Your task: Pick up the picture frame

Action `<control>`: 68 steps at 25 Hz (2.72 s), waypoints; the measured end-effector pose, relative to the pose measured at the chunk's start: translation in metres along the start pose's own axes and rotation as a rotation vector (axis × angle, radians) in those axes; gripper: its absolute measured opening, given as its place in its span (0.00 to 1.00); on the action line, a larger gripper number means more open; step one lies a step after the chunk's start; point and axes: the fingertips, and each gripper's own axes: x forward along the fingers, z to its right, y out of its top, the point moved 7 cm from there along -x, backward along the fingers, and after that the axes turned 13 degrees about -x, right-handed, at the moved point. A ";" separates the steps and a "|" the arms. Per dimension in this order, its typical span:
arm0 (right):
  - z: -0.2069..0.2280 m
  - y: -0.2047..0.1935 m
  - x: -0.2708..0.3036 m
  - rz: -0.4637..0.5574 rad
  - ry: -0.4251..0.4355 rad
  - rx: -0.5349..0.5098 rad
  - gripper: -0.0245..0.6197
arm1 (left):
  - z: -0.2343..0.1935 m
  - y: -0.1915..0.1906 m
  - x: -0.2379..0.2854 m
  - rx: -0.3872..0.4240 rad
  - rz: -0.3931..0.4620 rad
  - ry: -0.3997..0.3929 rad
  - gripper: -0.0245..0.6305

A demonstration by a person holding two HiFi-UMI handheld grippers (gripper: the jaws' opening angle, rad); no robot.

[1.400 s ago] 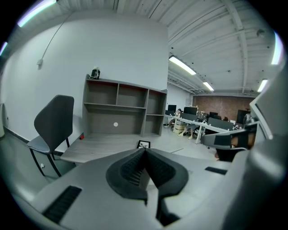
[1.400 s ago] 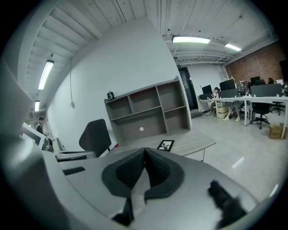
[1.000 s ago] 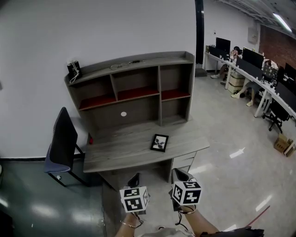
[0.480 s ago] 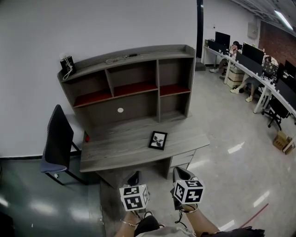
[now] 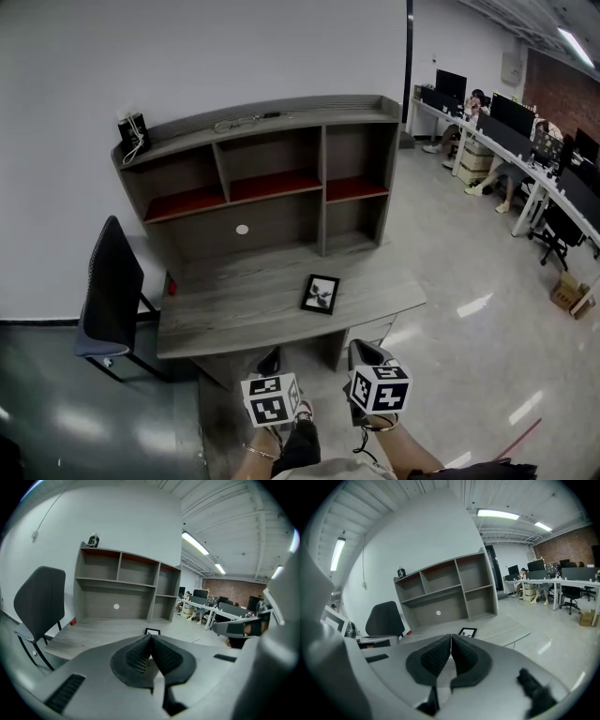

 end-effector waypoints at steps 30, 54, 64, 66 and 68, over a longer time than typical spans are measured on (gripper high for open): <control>0.057 0.112 0.172 0.041 -0.089 0.016 0.09 | -0.014 0.129 0.189 0.055 -0.005 -0.101 0.06; 0.073 0.142 0.244 0.024 -0.168 0.054 0.09 | -0.037 0.176 0.278 0.064 -0.042 -0.161 0.05; 0.080 0.131 0.247 -0.026 -0.154 0.043 0.09 | -0.031 0.156 0.283 0.050 -0.095 -0.149 0.06; 0.083 0.131 0.249 -0.027 -0.154 0.051 0.09 | -0.028 0.156 0.286 0.056 -0.102 -0.148 0.06; 0.088 0.131 0.251 -0.030 -0.151 0.057 0.09 | -0.025 0.156 0.289 0.063 -0.105 -0.145 0.06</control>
